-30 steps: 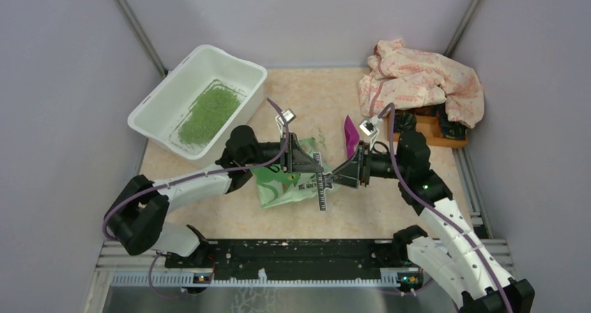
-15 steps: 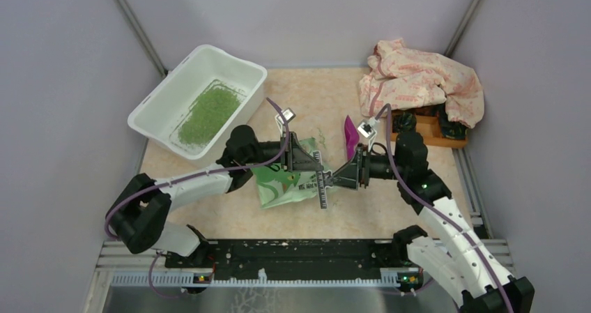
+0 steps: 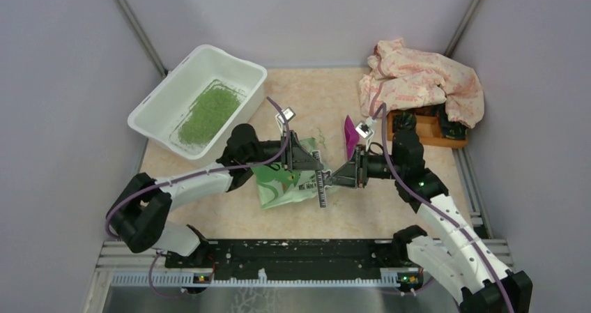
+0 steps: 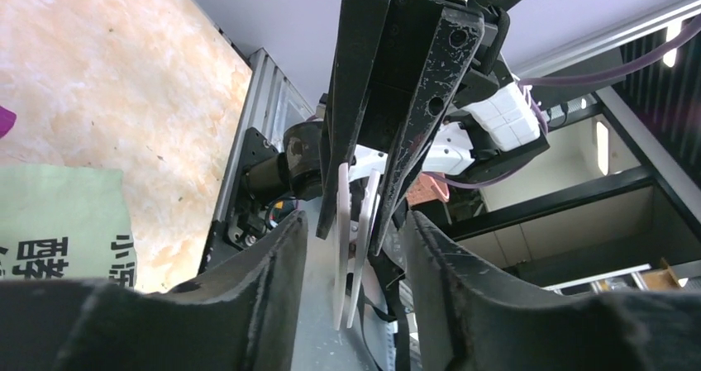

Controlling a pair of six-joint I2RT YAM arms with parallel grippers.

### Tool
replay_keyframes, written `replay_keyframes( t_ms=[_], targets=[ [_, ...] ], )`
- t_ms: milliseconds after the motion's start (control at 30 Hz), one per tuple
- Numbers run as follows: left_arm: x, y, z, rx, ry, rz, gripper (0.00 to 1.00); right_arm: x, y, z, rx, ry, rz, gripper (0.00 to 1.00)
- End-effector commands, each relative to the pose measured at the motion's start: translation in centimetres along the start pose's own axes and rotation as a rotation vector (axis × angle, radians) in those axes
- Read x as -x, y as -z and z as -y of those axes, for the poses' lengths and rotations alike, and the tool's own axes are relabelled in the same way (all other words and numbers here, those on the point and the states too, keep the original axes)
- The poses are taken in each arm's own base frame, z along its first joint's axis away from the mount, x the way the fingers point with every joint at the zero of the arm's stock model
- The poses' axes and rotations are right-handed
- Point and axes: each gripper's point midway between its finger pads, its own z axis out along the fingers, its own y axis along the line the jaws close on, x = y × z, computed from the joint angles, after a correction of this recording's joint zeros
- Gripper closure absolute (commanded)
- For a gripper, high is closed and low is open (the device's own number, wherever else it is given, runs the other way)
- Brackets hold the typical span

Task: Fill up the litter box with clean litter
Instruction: Pick up the clamp at the center of the board.

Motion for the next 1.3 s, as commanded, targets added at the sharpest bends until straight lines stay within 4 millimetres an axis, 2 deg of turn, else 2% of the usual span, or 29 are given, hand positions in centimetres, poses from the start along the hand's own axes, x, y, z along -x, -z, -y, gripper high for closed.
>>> replay_keyframes(
  t_ms=[0,67,167,300,500,667,733,933,1100,1267],
  targets=[
    [1.6,0.4,1.1,-0.005,-0.068,0.041,0.41,1.1,-0.1,-0.8,0.014,0.063,0.026,1.00],
    [2.0,1.0,1.2,0.000,-0.076,0.055,0.37,1.2,-0.2,-0.6,0.005,0.061,0.029,1.00],
    [3.1,2.4,1.5,0.012,-0.089,0.087,0.36,1.4,-0.3,-0.3,-0.010,0.037,0.034,1.00],
    [4.1,3.9,2.0,0.045,-0.122,0.123,0.34,1.8,-0.6,-1.4,0.070,0.017,0.049,1.00],
    [3.5,3.9,1.2,0.066,-0.095,0.107,0.32,2.4,-1.1,-1.4,0.093,0.009,0.045,1.00],
    [3.2,3.0,-0.2,0.091,-0.072,0.090,0.33,2.9,-1.4,-1.8,0.140,-0.007,0.047,1.00],
    [3.3,2.7,-0.2,0.088,-0.074,0.090,0.33,2.9,-1.5,-2.1,0.168,-0.018,0.041,1.00],
    [3.9,2.1,0.9,0.064,-0.087,0.089,0.33,2.2,-1.4,-3.6,0.318,-0.076,-0.001,1.00],
    [4.4,2.9,3.1,0.049,-0.128,0.129,0.33,2.0,-1.3,-4.3,0.379,-0.117,-0.015,1.00],
    [4.9,4.1,5.1,0.064,-0.183,0.173,0.31,2.4,-0.5,-6.7,0.478,-0.126,-0.028,1.00]
  ],
)
